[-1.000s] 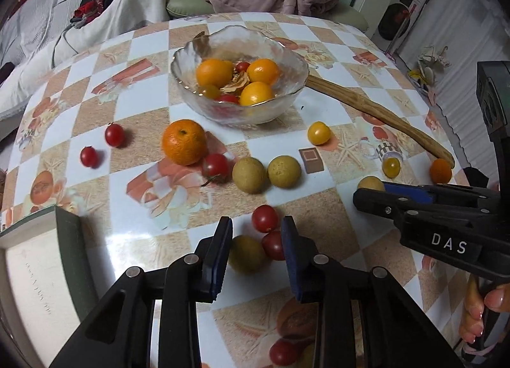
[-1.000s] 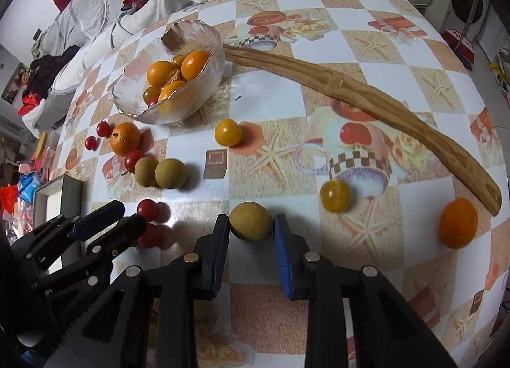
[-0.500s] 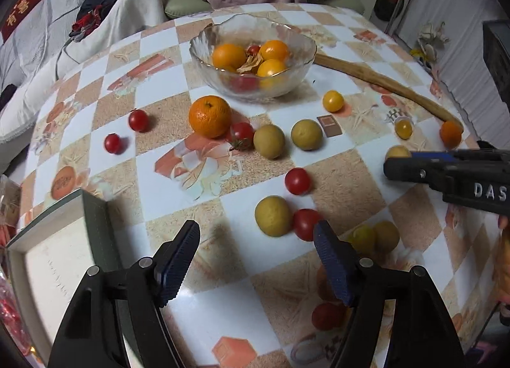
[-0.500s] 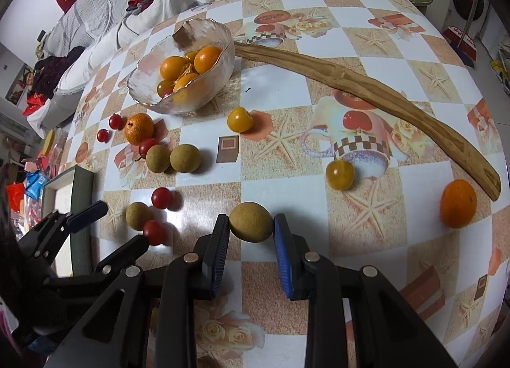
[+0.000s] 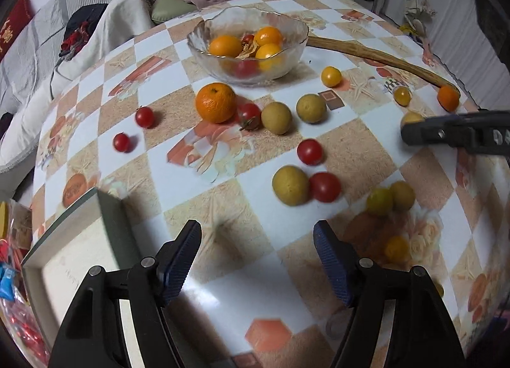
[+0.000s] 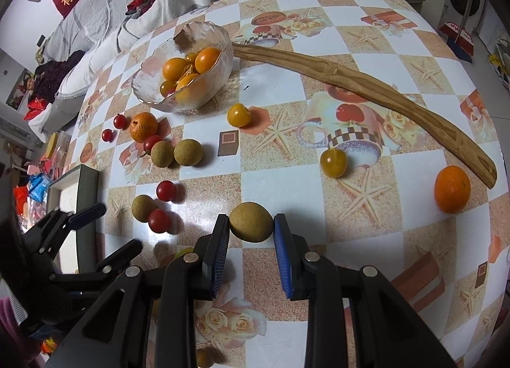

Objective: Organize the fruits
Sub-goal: 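Grasp a round tan fruit with the right tool while the left grasps another, then carry both tan fruits over the white tray and open both tools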

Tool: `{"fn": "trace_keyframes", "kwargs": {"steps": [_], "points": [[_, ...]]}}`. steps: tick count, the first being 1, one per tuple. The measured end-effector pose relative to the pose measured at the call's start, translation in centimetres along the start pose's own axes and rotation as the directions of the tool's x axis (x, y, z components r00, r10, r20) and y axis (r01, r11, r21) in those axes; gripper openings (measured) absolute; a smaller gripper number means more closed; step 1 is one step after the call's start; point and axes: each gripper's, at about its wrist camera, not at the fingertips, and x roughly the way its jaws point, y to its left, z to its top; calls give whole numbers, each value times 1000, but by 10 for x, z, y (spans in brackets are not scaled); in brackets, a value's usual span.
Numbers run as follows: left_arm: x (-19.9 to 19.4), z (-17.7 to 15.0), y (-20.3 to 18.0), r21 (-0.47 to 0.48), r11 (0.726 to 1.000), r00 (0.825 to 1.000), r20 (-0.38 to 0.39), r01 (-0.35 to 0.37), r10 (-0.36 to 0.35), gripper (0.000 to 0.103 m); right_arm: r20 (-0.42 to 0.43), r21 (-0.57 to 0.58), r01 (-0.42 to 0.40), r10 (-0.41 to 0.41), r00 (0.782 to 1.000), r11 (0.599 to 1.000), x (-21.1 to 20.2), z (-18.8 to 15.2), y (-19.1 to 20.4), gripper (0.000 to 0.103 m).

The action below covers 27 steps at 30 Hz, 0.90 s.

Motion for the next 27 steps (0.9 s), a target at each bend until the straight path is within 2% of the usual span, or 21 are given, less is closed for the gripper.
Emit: {"fn": "trace_keyframes", "kwargs": {"steps": [5,7,9,10,12,19,27], "points": [[12,18,-13,3,1000,999,30,17,-17,73,-4,-4,6,-6,1000,1000,-2,-5,2,31],[17,23,-18,9,1000,999,26,24,-24,58,-4,-3,8,-8,1000,1000,-4,-6,1,31],[19,25,-20,-2,999,999,30,37,-37,51,-2,-1,9,-9,1000,1000,-6,-6,0,31],[18,26,-21,-7,999,999,32,39,-39,41,-1,0,8,-8,1000,1000,-6,-6,0,31],[17,26,-21,-10,999,998,33,49,-48,29,0,7,3,-3,1000,1000,-7,-6,-1,31],[13,23,-8,-127,986,994,27,106,-104,27,-3,13,-11,11,1000,1000,-9,-7,1,31],[-18,12,7,-207,973,993,69,104,-92,27,-11,-20,-31,31,999,999,-12,-8,17,31]]}}
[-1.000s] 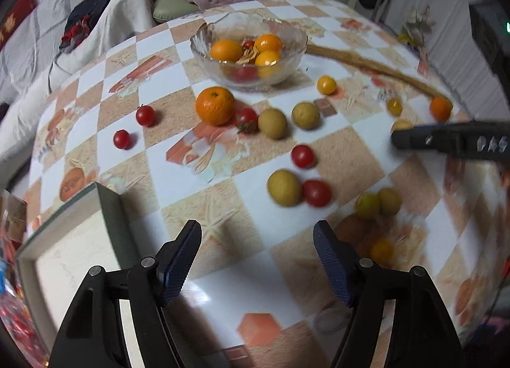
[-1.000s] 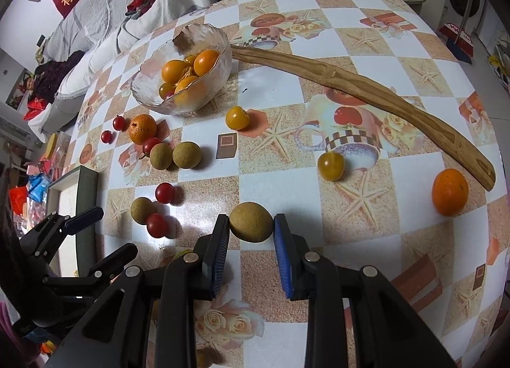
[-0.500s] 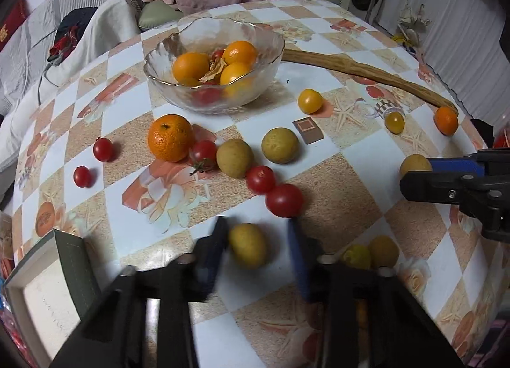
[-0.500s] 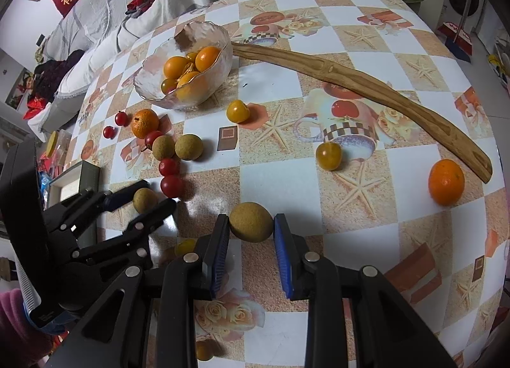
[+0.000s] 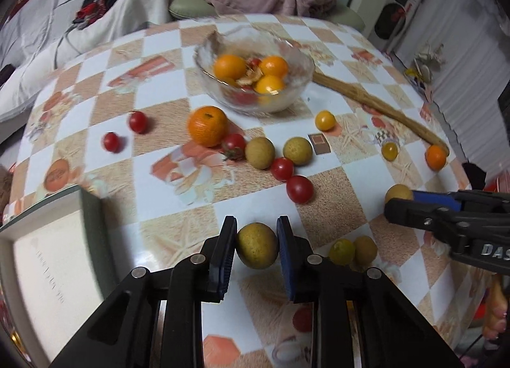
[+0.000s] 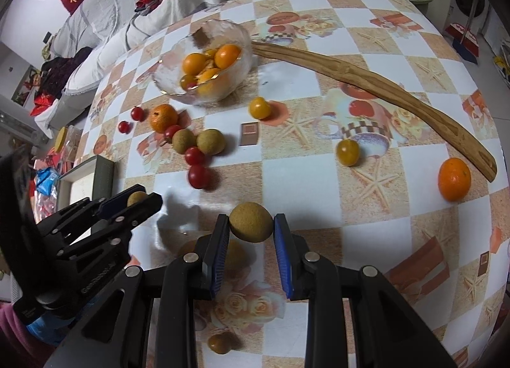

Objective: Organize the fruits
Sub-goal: 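Carry both tan fruits over the white tray and open both tools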

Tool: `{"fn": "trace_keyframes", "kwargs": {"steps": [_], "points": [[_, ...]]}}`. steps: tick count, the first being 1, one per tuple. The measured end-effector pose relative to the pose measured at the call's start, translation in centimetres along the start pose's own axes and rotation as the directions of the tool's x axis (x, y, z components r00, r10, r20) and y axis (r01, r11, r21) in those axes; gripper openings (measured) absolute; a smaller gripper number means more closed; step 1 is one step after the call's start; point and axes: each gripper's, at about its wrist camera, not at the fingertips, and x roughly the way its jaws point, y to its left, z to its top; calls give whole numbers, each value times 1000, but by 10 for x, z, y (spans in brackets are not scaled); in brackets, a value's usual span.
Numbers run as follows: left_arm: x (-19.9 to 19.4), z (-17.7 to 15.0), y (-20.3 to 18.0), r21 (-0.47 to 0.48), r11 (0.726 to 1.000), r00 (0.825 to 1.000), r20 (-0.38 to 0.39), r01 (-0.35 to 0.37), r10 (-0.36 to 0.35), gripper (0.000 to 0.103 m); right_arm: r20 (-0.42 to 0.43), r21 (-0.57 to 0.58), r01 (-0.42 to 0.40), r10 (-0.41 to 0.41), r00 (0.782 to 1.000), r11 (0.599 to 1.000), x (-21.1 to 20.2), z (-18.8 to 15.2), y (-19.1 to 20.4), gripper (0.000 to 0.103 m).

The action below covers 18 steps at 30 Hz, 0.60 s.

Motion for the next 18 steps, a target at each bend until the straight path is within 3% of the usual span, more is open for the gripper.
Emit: {"fn": "trace_keyframes", "kwargs": {"steps": [9,18], "points": [[-41,-17,41,-95,994,998,41,-47,52,27,-14,-88,-42,41,999,995,5,3,50,31],[-71,-54,113,-199,967,985,21,-161,169,27,-61,-202,-123,113,992,972,23,2,132,31]]}}
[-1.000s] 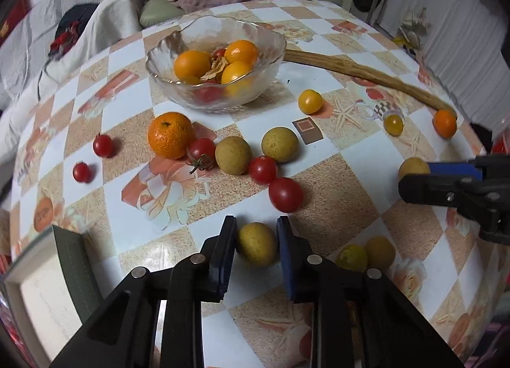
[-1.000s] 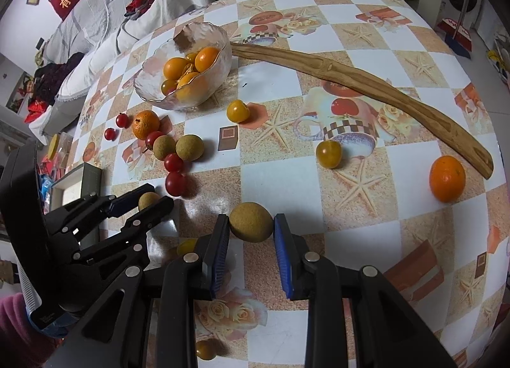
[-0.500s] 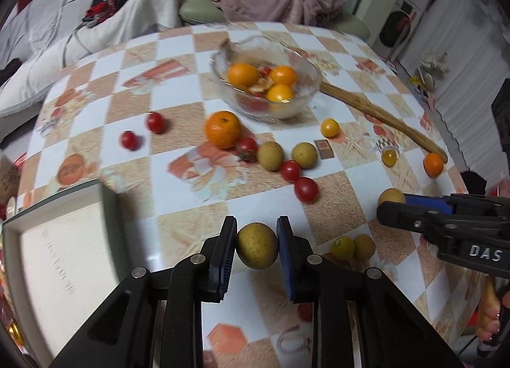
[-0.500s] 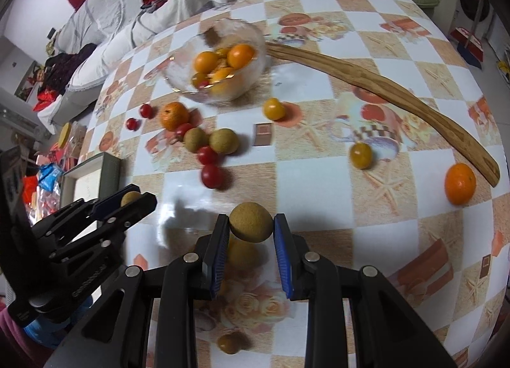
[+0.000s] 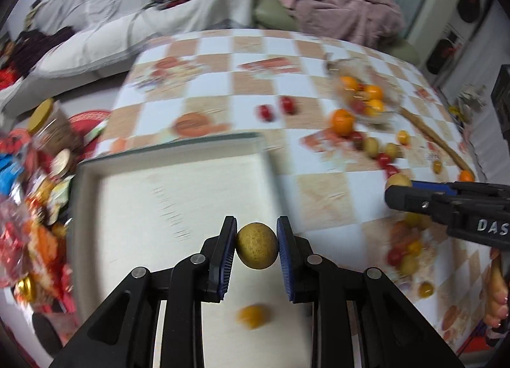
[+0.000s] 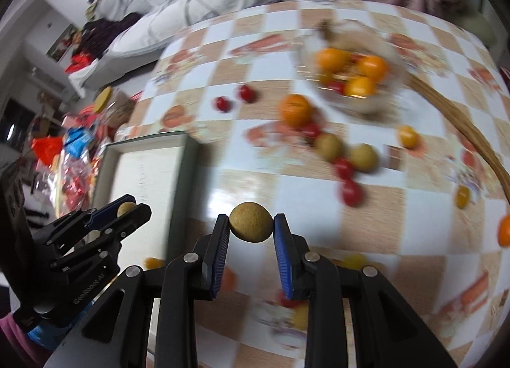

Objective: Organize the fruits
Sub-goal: 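Carry both tan fruits over the white tray and open both tools, then move both open tools back over the fruits on the table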

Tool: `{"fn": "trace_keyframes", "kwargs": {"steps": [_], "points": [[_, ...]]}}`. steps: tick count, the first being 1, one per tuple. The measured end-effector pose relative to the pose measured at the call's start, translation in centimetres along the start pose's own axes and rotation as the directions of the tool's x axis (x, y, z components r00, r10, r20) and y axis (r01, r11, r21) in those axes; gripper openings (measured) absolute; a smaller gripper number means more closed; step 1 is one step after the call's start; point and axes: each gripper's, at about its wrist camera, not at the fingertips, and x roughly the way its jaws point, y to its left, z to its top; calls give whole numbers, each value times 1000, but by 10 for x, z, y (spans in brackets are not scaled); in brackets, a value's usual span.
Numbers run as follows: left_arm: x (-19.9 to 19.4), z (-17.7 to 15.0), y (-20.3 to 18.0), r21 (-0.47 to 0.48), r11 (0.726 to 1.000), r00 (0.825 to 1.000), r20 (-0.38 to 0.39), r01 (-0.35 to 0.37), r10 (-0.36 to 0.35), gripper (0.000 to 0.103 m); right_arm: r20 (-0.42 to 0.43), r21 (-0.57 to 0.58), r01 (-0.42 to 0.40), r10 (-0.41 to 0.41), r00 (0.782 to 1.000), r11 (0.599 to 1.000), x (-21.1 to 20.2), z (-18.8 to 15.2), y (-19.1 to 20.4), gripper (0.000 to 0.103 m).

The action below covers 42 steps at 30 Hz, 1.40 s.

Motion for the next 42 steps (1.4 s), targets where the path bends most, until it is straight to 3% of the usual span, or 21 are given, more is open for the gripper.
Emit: {"fn": "trace_keyframes", "kwargs": {"steps": [6,12,33,35,36,38,40,42], "points": [[3,-15,55,-91,992,996,-25,-89,87,27,-46,-74,-68,64,997,995,30,13,55,31],[18,-23,87,-151,977,988,-72,-148,138,27,-89,-152,-80,67,994,985,61,23,94,31],[28,-38,83,-136,978,984,-96,-160,147,28,-177,-264,-16,-33,984,964,115,25,121,33],[28,-39,82,-135,979,986,-97,-151,138,54,-176,-258,-18,-29,984,966,113,26,120,37],[25,-41,82,-139,979,987,-81,-149,138,77,-163,-256,-12,-31,986,967,110,27,119,42],[16,-43,80,-133,982,991,-22,-132,131,78,-137,-247,-21,-13,991,969,100,29,117,47],[13,-43,78,-114,987,994,-22,-112,110,78,-105,-231,-30,6,994,972,89,32,115,72],[13,-43,76,-102,991,996,-36,-91,87,78,-79,-208,-70,54,995,976,76,34,112,83]]}}
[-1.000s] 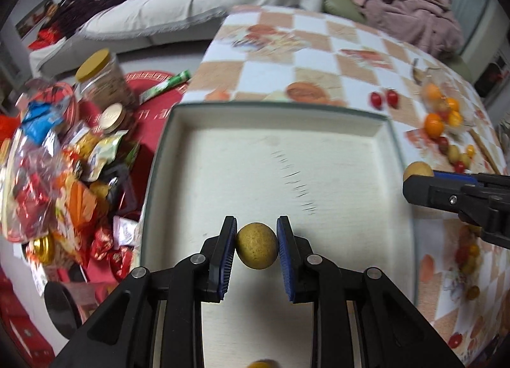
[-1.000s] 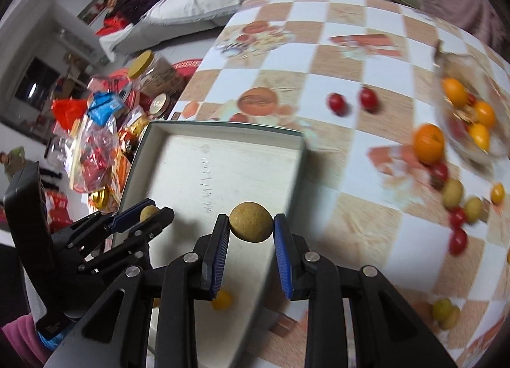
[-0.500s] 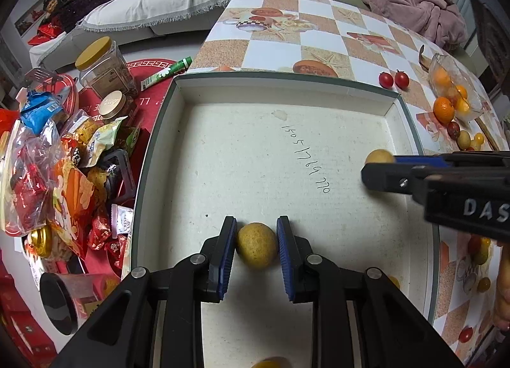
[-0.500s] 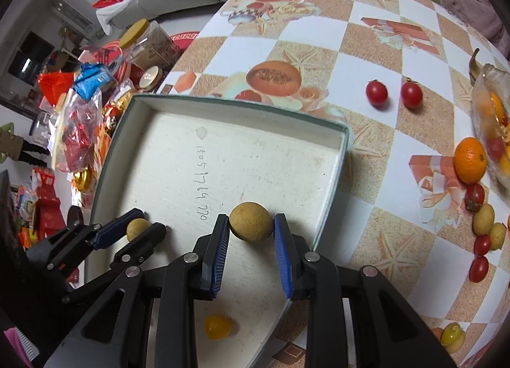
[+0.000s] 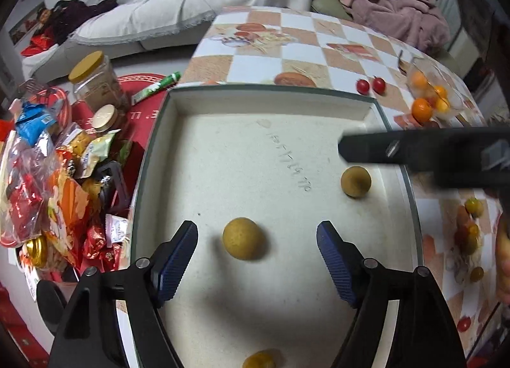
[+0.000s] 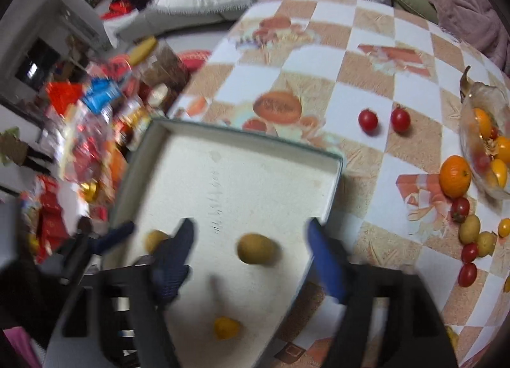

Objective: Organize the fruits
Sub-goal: 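Move both open tools back over the fruits on the table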

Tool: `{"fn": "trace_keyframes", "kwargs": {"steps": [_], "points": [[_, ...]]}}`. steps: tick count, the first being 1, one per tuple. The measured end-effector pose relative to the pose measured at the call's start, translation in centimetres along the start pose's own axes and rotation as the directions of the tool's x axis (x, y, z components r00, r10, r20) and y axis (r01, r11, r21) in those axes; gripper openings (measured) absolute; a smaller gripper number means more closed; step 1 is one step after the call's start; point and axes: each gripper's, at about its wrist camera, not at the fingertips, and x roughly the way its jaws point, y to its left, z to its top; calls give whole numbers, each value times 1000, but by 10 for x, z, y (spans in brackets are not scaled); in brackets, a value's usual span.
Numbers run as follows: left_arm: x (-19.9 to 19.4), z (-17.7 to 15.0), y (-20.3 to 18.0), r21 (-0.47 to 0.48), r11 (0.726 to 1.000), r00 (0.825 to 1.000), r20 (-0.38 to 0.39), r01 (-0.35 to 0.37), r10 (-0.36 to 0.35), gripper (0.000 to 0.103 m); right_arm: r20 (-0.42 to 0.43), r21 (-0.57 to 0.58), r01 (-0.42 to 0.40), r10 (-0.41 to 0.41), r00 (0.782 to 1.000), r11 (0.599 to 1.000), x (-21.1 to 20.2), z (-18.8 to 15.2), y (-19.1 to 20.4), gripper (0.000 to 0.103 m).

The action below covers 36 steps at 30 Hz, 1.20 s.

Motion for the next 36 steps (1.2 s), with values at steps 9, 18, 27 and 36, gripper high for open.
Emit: {"fn": "trace_keyframes", "kwargs": {"steps": [9,18,27,36], "points": [[-17,5,-29,43,995,996,-17,93,-93,78,84,135,58,-70,994,989,-54,-27,-44,103],[-24,1,-93,154,976,984,-115,156,-139,78,43,343,188,-216,976,920,-102,-101,-132,103],[-25,-11,-159,276,934,970,-148,228,-193,78,-54,502,267,-278,959,823,-121,-180,-182,103],[0,-16,-198,380,903,976,-157,200,-151,78,-70,554,262,-269,960,790,-123,-204,-198,103]]}}
